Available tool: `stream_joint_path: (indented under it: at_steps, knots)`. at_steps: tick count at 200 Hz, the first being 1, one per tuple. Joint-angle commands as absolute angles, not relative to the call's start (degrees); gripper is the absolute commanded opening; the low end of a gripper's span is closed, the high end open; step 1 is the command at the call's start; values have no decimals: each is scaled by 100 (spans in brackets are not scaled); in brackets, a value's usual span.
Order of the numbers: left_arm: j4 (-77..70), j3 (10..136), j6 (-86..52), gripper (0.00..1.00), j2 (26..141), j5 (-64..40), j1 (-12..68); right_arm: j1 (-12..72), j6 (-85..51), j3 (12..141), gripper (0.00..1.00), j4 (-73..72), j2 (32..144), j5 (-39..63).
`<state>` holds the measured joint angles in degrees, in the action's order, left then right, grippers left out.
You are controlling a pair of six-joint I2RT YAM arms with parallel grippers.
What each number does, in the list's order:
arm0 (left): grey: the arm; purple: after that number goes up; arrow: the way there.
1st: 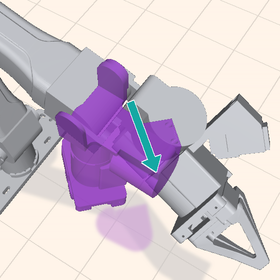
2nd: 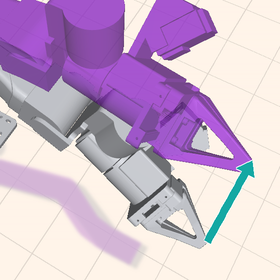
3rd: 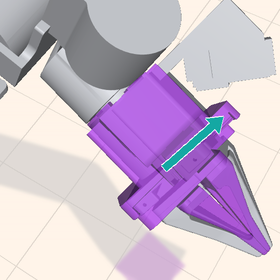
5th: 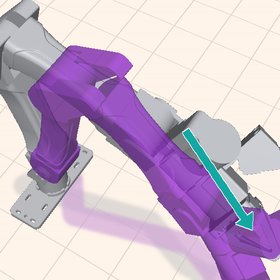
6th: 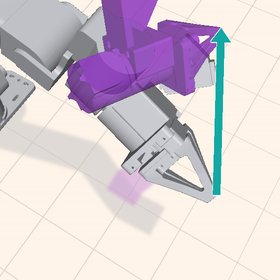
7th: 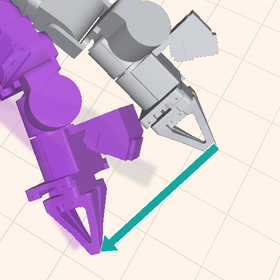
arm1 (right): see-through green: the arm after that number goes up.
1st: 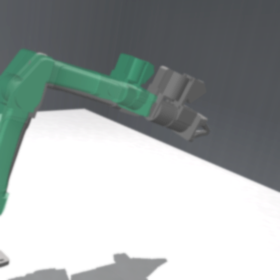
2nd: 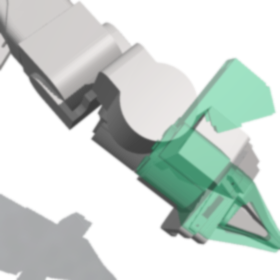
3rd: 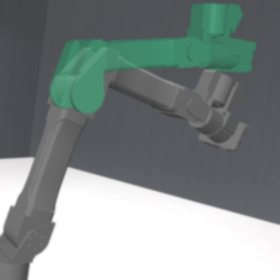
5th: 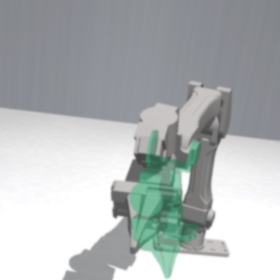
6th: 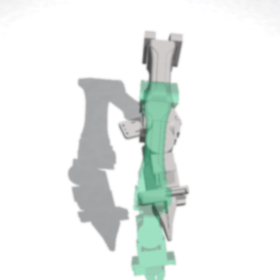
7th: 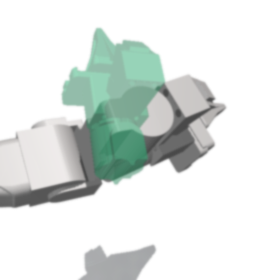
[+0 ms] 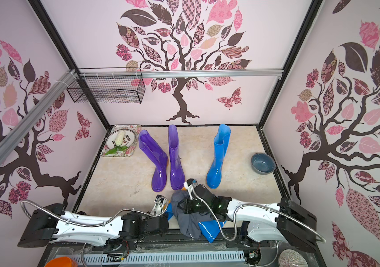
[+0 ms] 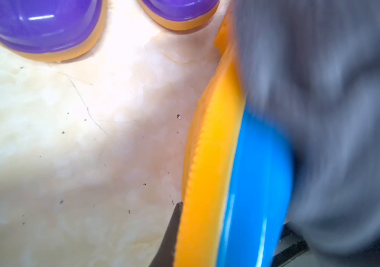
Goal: Wipe the rubber boots with a cloth
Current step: Wipe the dirt off the rubber boot.
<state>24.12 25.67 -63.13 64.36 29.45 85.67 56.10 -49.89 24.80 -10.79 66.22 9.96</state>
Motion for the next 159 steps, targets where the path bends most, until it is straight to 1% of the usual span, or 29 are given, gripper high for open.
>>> stream_joint_path:
  at_steps: [1, 16, 30, 55, 65, 73, 85, 97, 127, 143, 159]
  knots:
    - [2204, 2490, -6697, 0, 6334, 3494, 8588, 5055, -4396, 2686, 0, -193, 6361, 778]
    - [2207, 2480, -6863, 0, 6409, 3621, 8595, 5069, -4030, 2985, 0, 98, 6559, 1011]
    - [2173, 2479, -6934, 0, 6455, 3735, 8585, 5189, -4115, 3127, 0, -57, 6776, 1588]
    - [2243, 2509, -7067, 0, 6394, 3977, 8578, 6376, -4329, 3254, 0, -710, 6933, 1363]
    - [2166, 2488, -7073, 0, 6386, 4022, 8578, 6563, -4536, 3281, 0, -1026, 7091, 1508]
    - [2145, 2479, -7090, 0, 6394, 4039, 8578, 6565, -4797, 3176, 0, -1385, 7219, 1635]
    - [2145, 2485, -7127, 0, 6429, 4078, 8568, 6541, -4856, 3038, 0, -1601, 7351, 1489]
    - [2187, 2523, -7124, 0, 6466, 4137, 8552, 6384, -4716, 3039, 0, -1419, 7454, 1316]
    - [2077, 2534, -7032, 0, 6546, 4166, 8445, 5411, -4622, 2829, 0, -1144, 7417, 1449]
    - [1995, 2523, -6931, 0, 6666, 4101, 8299, 5328, -4446, 2900, 0, -865, 7314, 1104]
    - [1913, 2493, -6802, 0, 6768, 3968, 8085, 5326, -4356, 3055, 0, -739, 7346, 1077]
